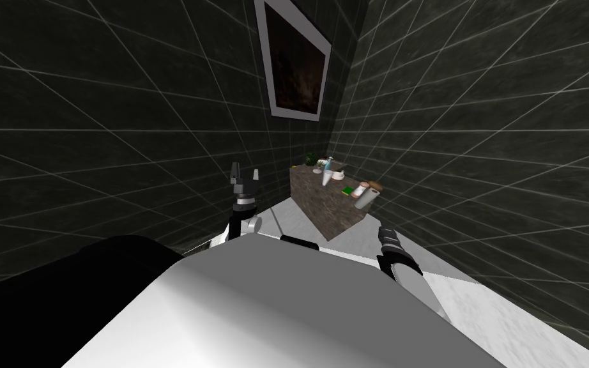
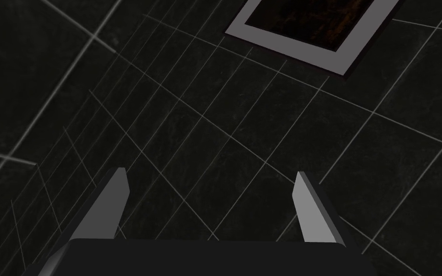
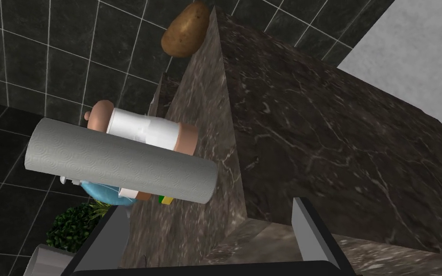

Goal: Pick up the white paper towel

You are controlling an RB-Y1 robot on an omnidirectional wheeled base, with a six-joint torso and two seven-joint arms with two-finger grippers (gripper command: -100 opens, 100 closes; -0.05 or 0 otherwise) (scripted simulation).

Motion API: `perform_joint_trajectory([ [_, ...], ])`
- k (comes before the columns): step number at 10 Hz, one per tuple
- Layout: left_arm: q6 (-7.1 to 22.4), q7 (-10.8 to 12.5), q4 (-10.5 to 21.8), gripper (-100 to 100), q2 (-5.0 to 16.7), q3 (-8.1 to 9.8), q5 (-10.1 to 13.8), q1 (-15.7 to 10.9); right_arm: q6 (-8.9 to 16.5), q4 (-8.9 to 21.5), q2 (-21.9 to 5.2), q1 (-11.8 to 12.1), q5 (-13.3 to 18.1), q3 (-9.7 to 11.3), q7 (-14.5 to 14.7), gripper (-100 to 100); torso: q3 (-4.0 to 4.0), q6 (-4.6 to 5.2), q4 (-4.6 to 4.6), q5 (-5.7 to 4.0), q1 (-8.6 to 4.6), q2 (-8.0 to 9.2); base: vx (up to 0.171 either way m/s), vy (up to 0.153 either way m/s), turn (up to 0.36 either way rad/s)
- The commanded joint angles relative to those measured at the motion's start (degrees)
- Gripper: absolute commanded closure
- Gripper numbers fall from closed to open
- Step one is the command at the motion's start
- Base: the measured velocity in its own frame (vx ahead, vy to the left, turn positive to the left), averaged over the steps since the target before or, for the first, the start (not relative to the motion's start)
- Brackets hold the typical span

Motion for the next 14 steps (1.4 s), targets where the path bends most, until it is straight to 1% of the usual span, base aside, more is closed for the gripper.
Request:
perform_joint_trajectory([
  [1, 0.0, 0.0, 0.0, 0, 0.0, 0.00, 0.0, 0.0, 0.6, 0.5, -0.1, -0.5, 2.9, 0.2, 0.5, -100, 0.00, 0.00, 0.00, 0.00, 0.00, 0.00, -0.059, -0.048, 0.109],
  [2, 0.0, 0.0, 0.0, 0, 0.0, 0.00, 0.0, 0.0, 1.4, 1.6, 0.1, -1.7, 4.7, 0.2, 1.5, -100, 0.01, 0.04, 0.00, -0.01, -0.03, 0.01, -0.090, -0.043, 0.167],
  [3, 0.0, 0.0, 0.0, 0, 0.0, 0.00, 0.0, 0.0, 1.4, 1.6, 0.1, -1.7, 6.6, 0.2, 1.5, -100, 0.06, 0.01, 0.02, -0.01, -0.03, 0.10, -0.076, -0.037, 0.097],
  [4, 0.0, 0.0, 0.0, 0, 0.0, 0.00, 0.0, 0.0, 1.4, 1.6, 0.1, -1.7, 7.1, 0.2, 1.5, -100, 0.06, 0.05, 0.02, -0.01, -0.01, 0.09, -0.031, -0.017, -0.021],
  [5, 0.0, 0.0, 0.0, 0, 0.0, 0.00, 0.0, 0.0, 2.1, 2.6, 0.4, -3.0, 9.4, 0.2, 2.5, -100, -0.01, 0.06, 0.00, 0.01, 0.05, -0.03, -0.064, -0.035, 0.153],
  [6, 0.0, 0.0, 0.0, 0, 0.0, 0.00, 0.0, 0.0, 2.1, 2.6, 0.4, -3.0, 11.0, 0.2, 2.5, -100, 0.01, 0.01, 0.00, 0.00, 0.01, 0.02, -0.065, -0.037, 0.123],
  [7, 0.0, 0.0, 0.0, 0, 0.0, 0.00, 0.0, 0.0, 2.9, 3.7, 0.7, -4.3, 12.8, 0.2, 3.6, -100, 0.02, 0.04, 0.01, -0.01, 0.00, 0.03, -0.068, -0.049, 0.145],
  [8, 0.0, 0.0, 0.0, 0, 0.0, 0.00, 0.0, 0.0, 2.9, 3.7, 0.7, -4.3, 14.7, 0.2, 3.6, -100, 0.02, 0.02, 0.01, -0.01, -0.04, 0.04, -0.058, -0.046, 0.083],
  [9, 0.0, 0.0, 0.0, 0, 0.0, 0.01, 0.0, 0.0, 3.7, 4.8, 1.1, -5.6, 16.5, 0.2, 4.5, -100, 0.01, 0.05, 0.00, -0.01, -0.04, 0.01, -0.066, -0.039, 0.183],
  [10, 0.0, 0.0, 0.0, 0, 0.0, 0.00, 0.0, 0.0, 3.7, 4.8, 1.1, -5.6, 18.3, 0.2, 4.5, -100, 0.02, 0.01, 0.01, -0.01, -0.03, 0.02, -0.057, -0.036, 0.073],
  [11, 0.0, 0.0, 0.0, 0, 0.0, 0.01, 0.0, 0.0, 4.5, 5.8, 1.4, -7.0, 20.1, 0.2, 5.5, -100, 0.01, 0.06, 0.00, -0.01, -0.02, 0.00, -0.053, -0.034, 0.120],
  [12, 0.0, 0.0, 0.0, 0, 0.0, 0.00, 0.0, 0.0, 4.5, 5.8, 1.4, -7.0, 21.8, 0.2, 5.5, -100, -0.01, 0.03, 0.00, -0.01, -0.01, -0.02, -0.049, -0.039, 0.093],
  [13, 0.0, 0.0, 0.0, 0, 0.0, 0.01, 0.0, 0.0, 5.2, 6.8, 1.8, -8.4, 23.5, 0.1, 6.5, -100, -0.01, 0.06, -0.01, -0.01, -0.03, -0.03, -0.053, -0.047, 0.144],
  [14, 0.0, 0.0, 0.0, 0, 0.0, 0.00, 0.0, 0.0, 5.2, 6.8, 1.8, -8.4, 25.1, 0.1, 6.5, -100, -0.01, 0.03, 0.00, -0.01, -0.05, -0.03, -0.045, -0.041, 0.077],
])
